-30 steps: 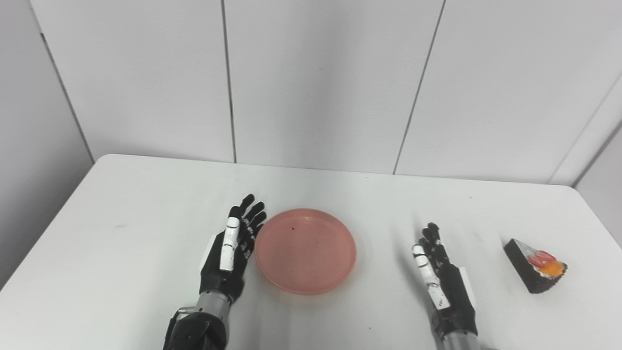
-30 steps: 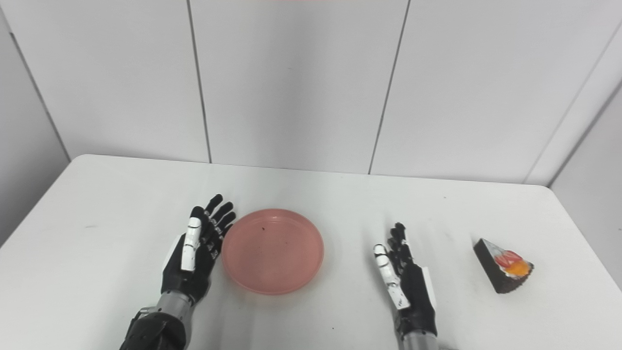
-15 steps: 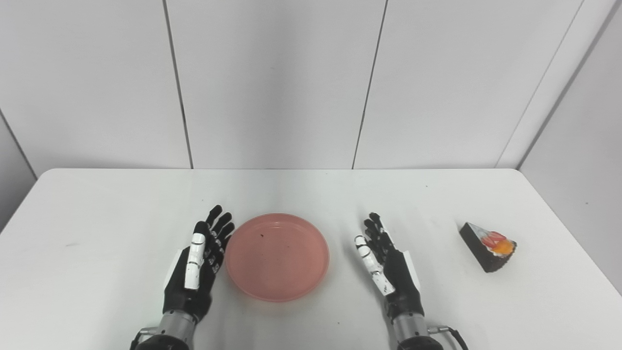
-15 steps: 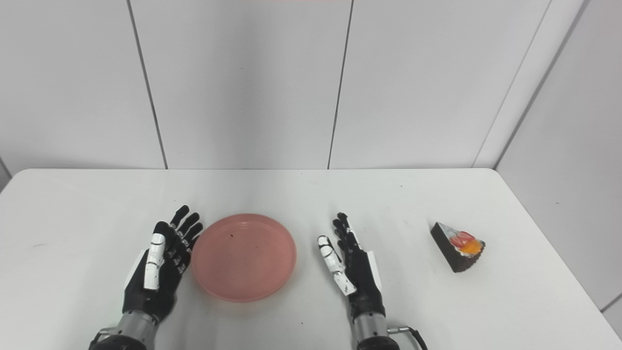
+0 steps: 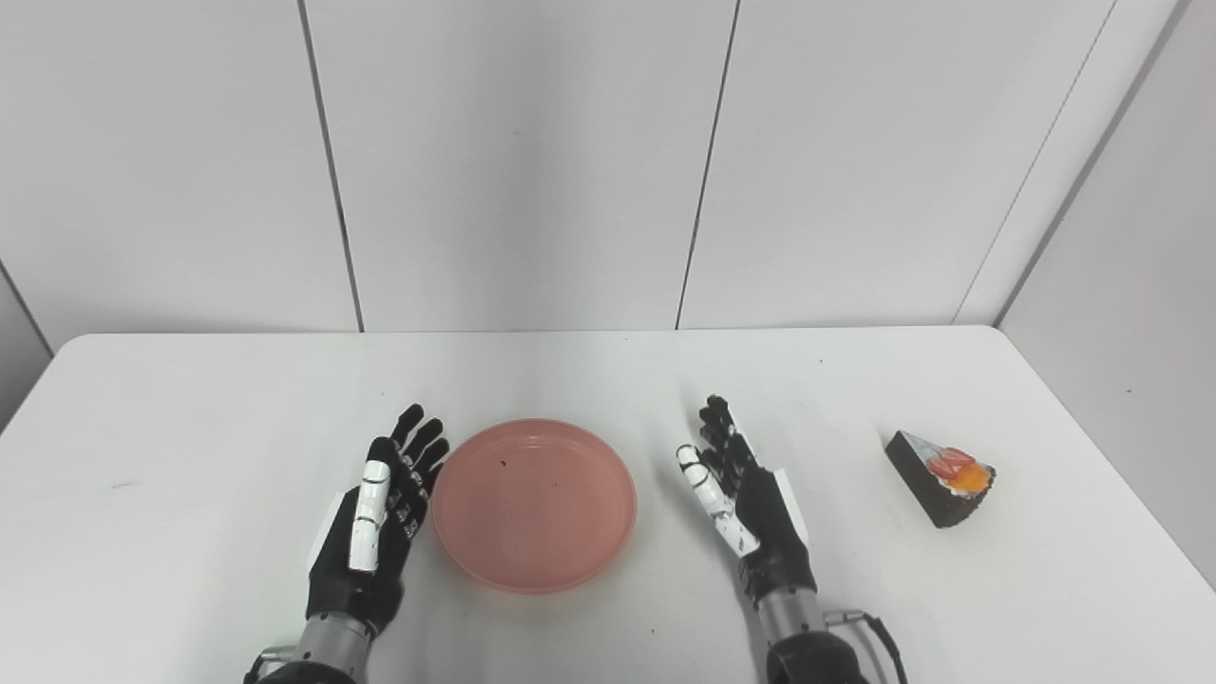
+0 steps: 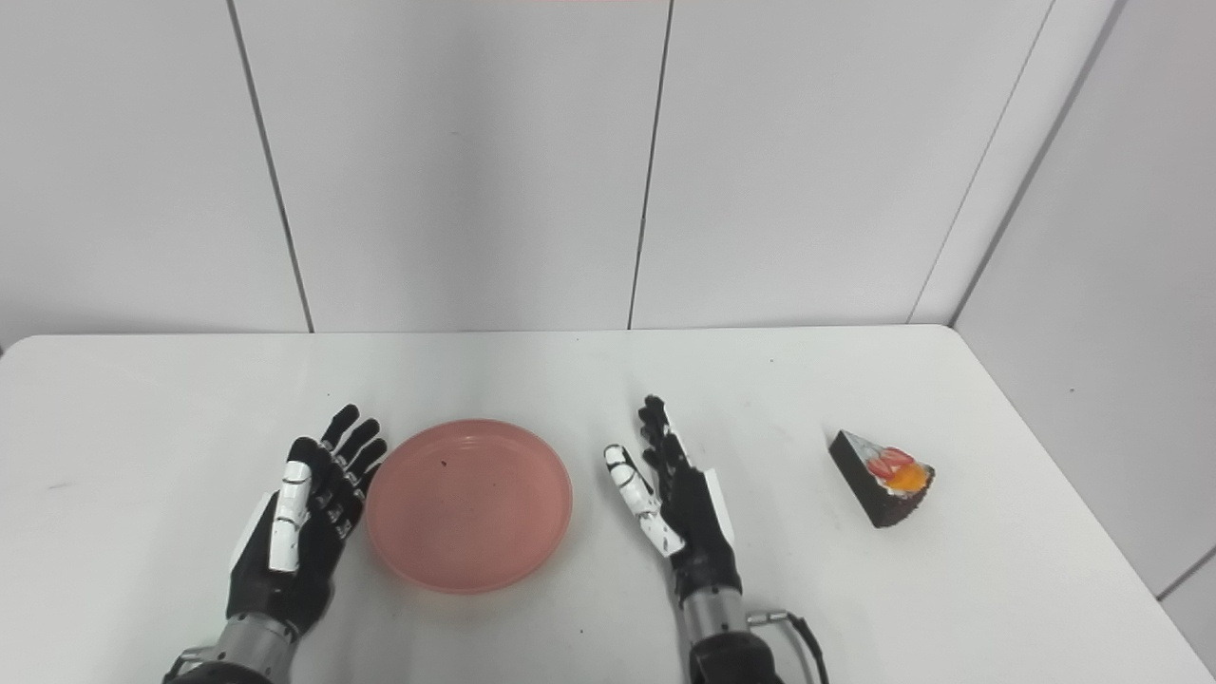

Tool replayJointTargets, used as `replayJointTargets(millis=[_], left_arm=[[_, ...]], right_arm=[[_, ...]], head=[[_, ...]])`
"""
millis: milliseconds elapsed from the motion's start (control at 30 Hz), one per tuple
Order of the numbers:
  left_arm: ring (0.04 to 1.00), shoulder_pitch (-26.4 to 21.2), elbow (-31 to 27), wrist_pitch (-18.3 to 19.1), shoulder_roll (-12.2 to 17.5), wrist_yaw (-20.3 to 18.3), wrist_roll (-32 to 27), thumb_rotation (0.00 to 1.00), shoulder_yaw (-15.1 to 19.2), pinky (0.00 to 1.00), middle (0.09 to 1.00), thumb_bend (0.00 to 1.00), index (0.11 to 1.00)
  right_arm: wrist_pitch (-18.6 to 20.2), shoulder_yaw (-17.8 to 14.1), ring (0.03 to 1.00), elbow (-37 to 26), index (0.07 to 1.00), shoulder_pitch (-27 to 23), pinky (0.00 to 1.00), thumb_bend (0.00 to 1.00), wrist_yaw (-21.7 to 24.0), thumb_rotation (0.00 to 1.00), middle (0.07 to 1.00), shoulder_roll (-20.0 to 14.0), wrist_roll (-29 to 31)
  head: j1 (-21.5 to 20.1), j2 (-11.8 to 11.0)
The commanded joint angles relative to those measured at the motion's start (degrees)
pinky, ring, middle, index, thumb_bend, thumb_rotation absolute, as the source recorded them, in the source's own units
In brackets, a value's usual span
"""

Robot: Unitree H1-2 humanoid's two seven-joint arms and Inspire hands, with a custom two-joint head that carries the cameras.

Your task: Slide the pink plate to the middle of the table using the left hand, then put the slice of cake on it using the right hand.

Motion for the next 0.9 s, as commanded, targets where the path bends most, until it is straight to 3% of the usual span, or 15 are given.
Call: replayJointTargets(millis=[0, 100, 167, 233, 300, 400, 567, 867], left_arm=[[0.945, 0.9, 1.7, 0.7, 0.7, -1.1, -0.3, 0.97, -0.1, 0.94, 0.941, 0.63, 0.929], [0.93, 0.7, 2.4, -0.1, 1.4, -2.3, -0.6, 0.93, 0.2, 0.92, 0.929, 0.66, 0.919], [0.921, 0.6, 3.1, -0.9, 2.0, -3.3, -0.7, 0.92, 0.3, 0.9, 0.923, 0.67, 0.915], [0.927, 0.5, 3.8, -1.6, 2.5, -4.0, -0.9, 0.93, 0.3, 0.91, 0.93, 0.67, 0.925], [0.917, 0.5, 4.0, -1.5, 2.7, -4.4, -1.3, 0.91, 0.4, 0.89, 0.922, 0.68, 0.917], [0.898, 0.3, 4.7, -1.8, 3.0, -4.8, -1.8, 0.89, 0.7, 0.87, 0.905, 0.68, 0.894], [0.885, 0.2, 5.1, -1.8, 3.3, -5.3, -2.2, 0.87, 1.0, 0.86, 0.888, 0.67, 0.874], [0.885, -0.4, 7.1, -2.7, 4.1, -7.1, -3.1, 0.86, 1.3, 0.86, 0.891, 0.67, 0.882]], right_arm=[[4.2, -0.5, 0.863, -3.3, 0.885, -3.1, 0.81, 0.6, -0.7, 0.5, 0.869, -2.1, -3.4], [12.6, 0.3, 0.875, -6.4, 0.874, -4.0, 0.82, 0.65, 1.3, 0.5, 0.877, -5.4, -10.0], [18.3, 1.1, 0.851, -8.8, 0.865, -4.5, 0.75, 0.67, 3.3, 0.47, 0.882, -8.1, -14.3], [22.8, 1.8, 0.821, -10.2, 0.848, -4.9, 0.68, 0.69, 4.5, 0.4, 0.877, -10.3, -18.6], [25.5, 2.1, 0.835, -11.1, 0.837, -5.2, 0.69, 0.71, 4.9, 0.34, 0.877, -12.1, -21.8], [27.9, 1.7, 0.854, -12.0, 0.834, -5.5, 0.71, 0.73, 5.5, 0.31, 0.88, -13.6, -25.4], [28.4, -1.4, 0.862, -12.2, 0.822, -6.1, 0.73, 0.74, 8.7, 0.27, 0.875, -14.4, -29.3], [28.4, -5.4, 0.892, -9.6, 0.842, -5.5, 0.78, 0.75, 11.8, 0.31, 0.884, -16.5, -33.3]], head=[[-2.0, -0.3], [-4.3, -0.6], [-4.9, -0.6], [-5.4, -0.7], [-5.7, -0.6], [-6.1, -0.6], [-7.6, -0.5], [-8.2, -0.5]])
